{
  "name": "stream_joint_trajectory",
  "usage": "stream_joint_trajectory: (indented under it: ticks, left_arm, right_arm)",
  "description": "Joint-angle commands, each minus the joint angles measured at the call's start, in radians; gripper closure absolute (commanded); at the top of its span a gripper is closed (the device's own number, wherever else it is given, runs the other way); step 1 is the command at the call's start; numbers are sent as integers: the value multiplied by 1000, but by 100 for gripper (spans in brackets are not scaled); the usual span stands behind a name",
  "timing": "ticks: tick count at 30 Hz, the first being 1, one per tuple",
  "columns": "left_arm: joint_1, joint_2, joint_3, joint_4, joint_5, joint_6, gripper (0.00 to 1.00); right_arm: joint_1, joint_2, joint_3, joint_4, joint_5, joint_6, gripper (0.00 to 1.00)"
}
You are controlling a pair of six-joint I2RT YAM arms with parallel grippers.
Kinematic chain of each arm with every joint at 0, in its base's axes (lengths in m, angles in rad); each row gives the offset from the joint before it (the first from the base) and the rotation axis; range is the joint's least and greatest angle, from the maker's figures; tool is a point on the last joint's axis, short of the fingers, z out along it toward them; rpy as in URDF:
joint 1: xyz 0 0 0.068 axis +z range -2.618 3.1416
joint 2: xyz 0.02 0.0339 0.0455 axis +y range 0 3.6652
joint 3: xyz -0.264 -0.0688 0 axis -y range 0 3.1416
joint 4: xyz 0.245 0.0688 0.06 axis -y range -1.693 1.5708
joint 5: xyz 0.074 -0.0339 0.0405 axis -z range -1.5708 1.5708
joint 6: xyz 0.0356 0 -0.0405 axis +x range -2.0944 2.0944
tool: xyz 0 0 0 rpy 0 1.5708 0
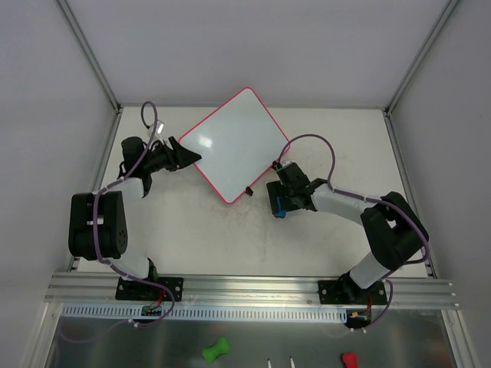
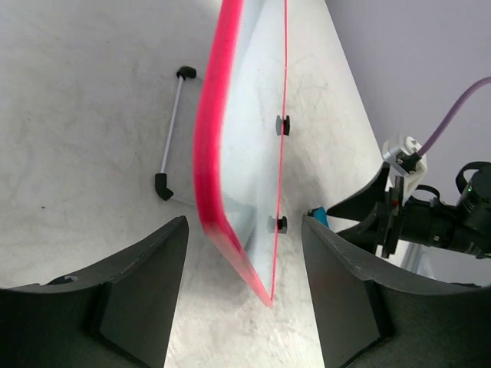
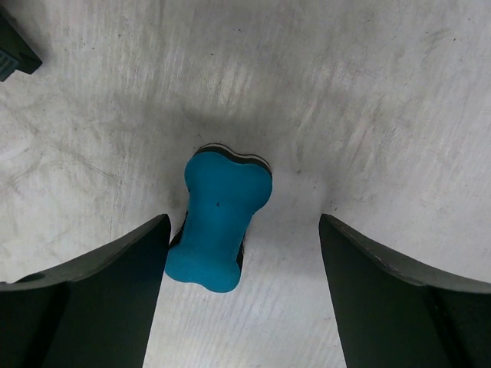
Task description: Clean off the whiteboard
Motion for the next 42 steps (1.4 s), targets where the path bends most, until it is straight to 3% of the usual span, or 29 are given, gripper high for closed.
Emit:
stream_joint_trajectory:
  ticks: [1,10,21,29,32,36,42]
  left_arm:
    - [9,-91,-27,-63,-97,100,39]
    - [9,-258,-145,-65,-139,108,36]
    - [8,-522,-300,-218,-393,106,31]
    - [4,-768,-391,-266,-441,82,25]
    - [-6,-845,-402,-313,-449,80,24]
    - [-25,-904,-405,-367,-490,82,9]
    - [-51,-966,-438,-380,-519,72,1]
  right_arm:
    - [-4,-66,-14,41,-22,9,18]
    - [-4,-106,-28,47,-34,4,17]
    - [6,-218,-94,93,-28,9,16]
    - [64,-337,-99,101,66,-21,12]
    - [75,-376,-94,82,124,-27,5]
    - [78,-454,-97,79,170,-53,1]
    - [82,-520,-114,124,182,-113,1]
